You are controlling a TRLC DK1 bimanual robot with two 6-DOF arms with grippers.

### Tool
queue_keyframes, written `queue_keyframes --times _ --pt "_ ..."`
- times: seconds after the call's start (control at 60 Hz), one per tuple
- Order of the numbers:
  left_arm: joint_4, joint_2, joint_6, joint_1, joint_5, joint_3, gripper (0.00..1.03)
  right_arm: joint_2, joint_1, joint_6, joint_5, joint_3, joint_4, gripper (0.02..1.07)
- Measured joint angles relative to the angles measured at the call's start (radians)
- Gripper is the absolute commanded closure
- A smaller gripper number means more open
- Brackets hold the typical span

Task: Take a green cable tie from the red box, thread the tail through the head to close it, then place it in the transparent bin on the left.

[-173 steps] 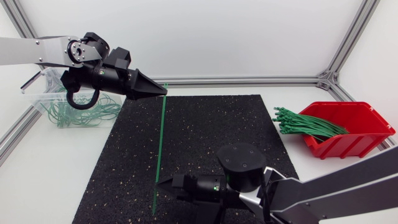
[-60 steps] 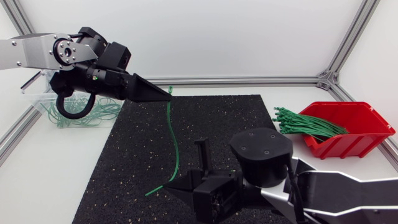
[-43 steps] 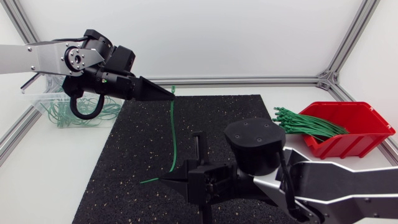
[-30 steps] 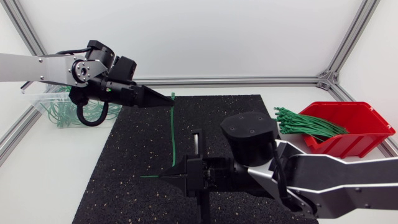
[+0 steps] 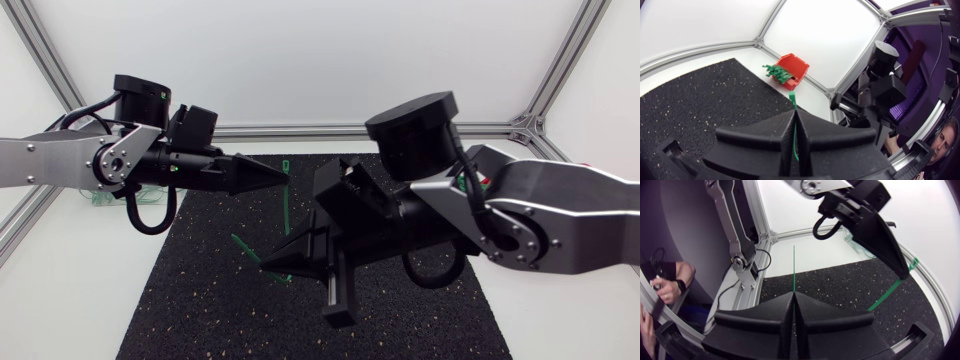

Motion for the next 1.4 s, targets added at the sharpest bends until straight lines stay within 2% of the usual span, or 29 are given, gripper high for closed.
queue_keyframes --times 0.15,0.367,0.5,0.7,0.867,1.117,1.4 --pt "0.037 -0.168 -0.119 -0.052 -0.023 -0.027 1.0 -0.138 -0.029 0.227 -0.036 0.055 -0.098 1.01" --pt "0.049 -0.311 -0.258 -0.135 -0.093 -0.038 1.0 -0.257 -0.098 0.459 -0.197 0.158 -0.206 1.01" --pt "0.117 -0.372 -0.359 -0.188 -0.146 -0.066 1.0 -0.283 -0.113 0.583 -0.284 0.186 -0.227 1.01" --pt "0.129 -0.443 -0.445 -0.248 -0.228 -0.098 1.0 -0.293 -0.132 0.756 -0.371 0.193 -0.242 1.01" --pt "0.133 -0.481 -0.47 -0.256 -0.239 -0.103 1.0 -0.294 -0.183 0.908 -0.436 0.225 -0.244 1.01" --pt "0.138 -0.554 -0.498 -0.257 -0.265 -0.107 1.0 -0.283 -0.219 1.148 -0.472 0.293 -0.247 1.01" --pt "0.143 -0.59 -0.545 -0.264 -0.266 -0.123 1.0 -0.227 -0.158 1.209 -0.471 0.412 -0.462 1.01"
